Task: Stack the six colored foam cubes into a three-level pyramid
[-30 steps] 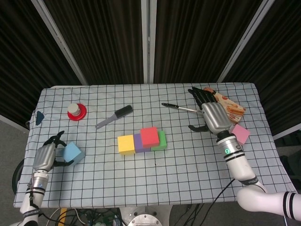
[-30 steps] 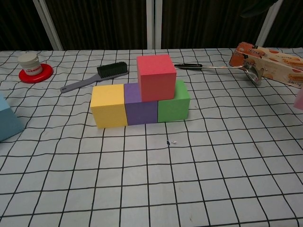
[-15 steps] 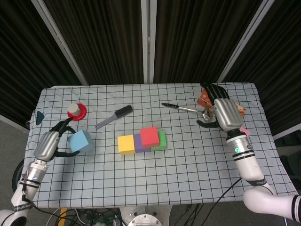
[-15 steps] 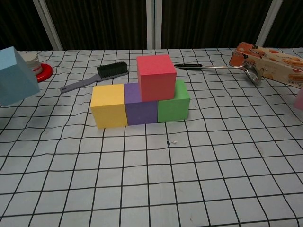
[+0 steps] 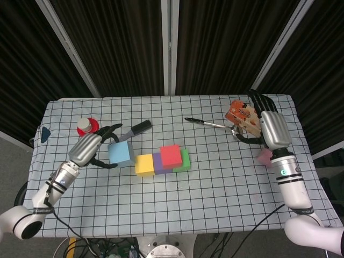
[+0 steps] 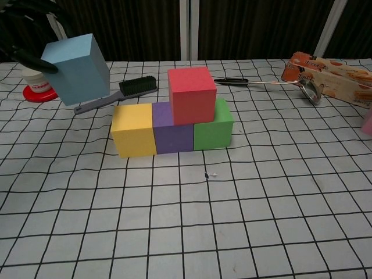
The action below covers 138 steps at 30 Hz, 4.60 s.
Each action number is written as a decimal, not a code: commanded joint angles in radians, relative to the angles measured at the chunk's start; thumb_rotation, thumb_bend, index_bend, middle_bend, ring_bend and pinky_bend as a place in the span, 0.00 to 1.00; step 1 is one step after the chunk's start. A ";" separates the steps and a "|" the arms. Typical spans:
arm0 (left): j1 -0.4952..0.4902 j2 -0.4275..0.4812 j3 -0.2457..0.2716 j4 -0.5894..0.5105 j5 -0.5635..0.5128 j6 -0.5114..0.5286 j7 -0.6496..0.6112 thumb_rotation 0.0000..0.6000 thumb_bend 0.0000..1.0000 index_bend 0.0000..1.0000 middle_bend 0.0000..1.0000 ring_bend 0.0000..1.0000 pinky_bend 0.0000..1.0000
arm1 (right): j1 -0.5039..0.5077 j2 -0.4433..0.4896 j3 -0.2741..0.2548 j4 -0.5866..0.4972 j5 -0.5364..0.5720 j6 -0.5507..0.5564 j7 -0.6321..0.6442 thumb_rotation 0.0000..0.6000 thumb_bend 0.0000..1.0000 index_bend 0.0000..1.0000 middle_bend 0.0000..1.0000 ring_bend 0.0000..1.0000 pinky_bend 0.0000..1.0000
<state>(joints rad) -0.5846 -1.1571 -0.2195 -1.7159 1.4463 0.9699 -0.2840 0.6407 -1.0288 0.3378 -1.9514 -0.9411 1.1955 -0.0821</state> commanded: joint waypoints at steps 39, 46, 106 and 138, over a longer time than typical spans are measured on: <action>-0.184 -0.188 -0.010 -0.145 -0.458 0.014 0.510 1.00 0.06 0.06 0.46 0.18 0.32 | -0.097 0.026 0.000 0.071 -0.074 -0.058 0.165 1.00 0.06 0.00 0.01 0.00 0.00; -0.193 -0.196 -0.005 -0.141 -0.456 0.024 0.524 1.00 0.06 0.06 0.46 0.18 0.32 | -0.107 0.031 0.003 0.074 -0.079 -0.063 0.178 1.00 0.06 0.00 0.02 0.00 0.00; -0.258 -0.204 -0.005 -0.079 -0.454 -0.039 0.484 1.00 0.06 0.06 0.46 0.18 0.31 | -0.133 0.023 0.003 0.128 -0.081 -0.109 0.224 1.00 0.06 0.00 0.02 0.00 0.00; -0.270 -0.212 0.010 -0.076 -0.455 -0.041 0.493 1.00 0.06 0.06 0.46 0.18 0.31 | -0.138 0.016 0.001 0.146 -0.076 -0.121 0.230 1.00 0.06 0.00 0.02 0.00 0.00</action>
<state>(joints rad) -0.8543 -1.3689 -0.2099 -1.7921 0.9917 0.9287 0.2091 0.5023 -1.0133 0.3392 -1.8057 -1.0168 1.0746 0.1481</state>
